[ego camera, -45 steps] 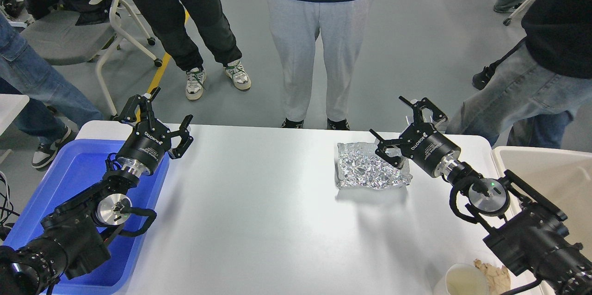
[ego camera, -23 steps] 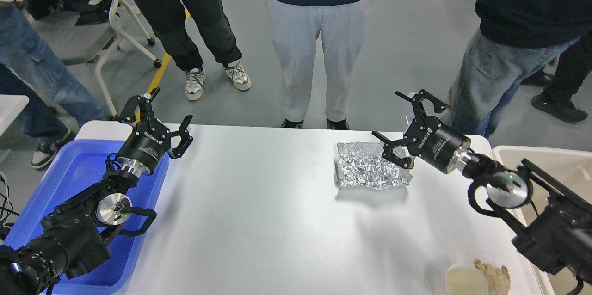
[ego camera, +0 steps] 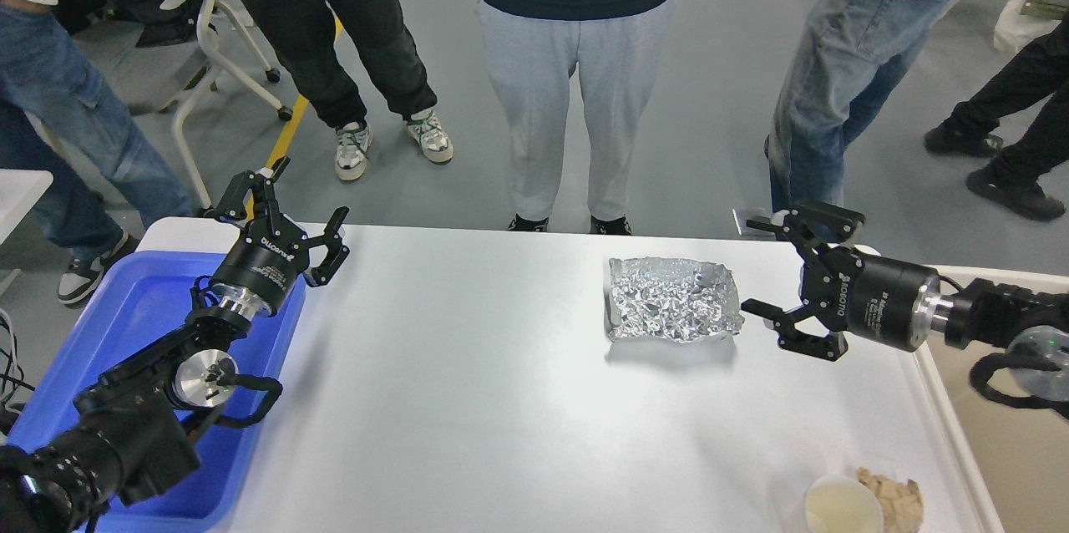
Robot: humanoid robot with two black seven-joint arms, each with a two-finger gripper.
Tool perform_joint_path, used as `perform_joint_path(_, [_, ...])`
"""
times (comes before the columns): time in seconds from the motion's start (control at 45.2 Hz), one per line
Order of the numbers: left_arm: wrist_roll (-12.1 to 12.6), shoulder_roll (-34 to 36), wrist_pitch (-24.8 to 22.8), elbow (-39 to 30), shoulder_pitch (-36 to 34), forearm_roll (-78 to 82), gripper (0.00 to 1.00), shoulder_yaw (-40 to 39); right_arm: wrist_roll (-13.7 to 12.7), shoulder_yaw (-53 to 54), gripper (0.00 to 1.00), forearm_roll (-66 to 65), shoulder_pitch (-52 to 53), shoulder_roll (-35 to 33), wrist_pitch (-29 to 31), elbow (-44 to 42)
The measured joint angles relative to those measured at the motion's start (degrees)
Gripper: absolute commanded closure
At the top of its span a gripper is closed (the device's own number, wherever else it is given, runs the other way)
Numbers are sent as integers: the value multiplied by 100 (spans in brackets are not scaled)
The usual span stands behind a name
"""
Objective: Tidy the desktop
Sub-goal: 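Swing the right gripper outward past the foil toward the white bin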
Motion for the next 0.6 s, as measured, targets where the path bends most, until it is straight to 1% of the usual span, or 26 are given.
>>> perform_joint_path(0.199, [0,1,0,0,0,2,0,0,-67,-511,0,-303,112,-1187,45,663])
perform_joint_path(0.399, [0,3,-1,0,0,1,0,0,-108,-1030,0,-787,357,-2266,202,1093])
perform_joint_path(0.598, [0,3,-3,0,0,2,0,0,-161,-1456,0,-1280,516,-2963,411,1346])
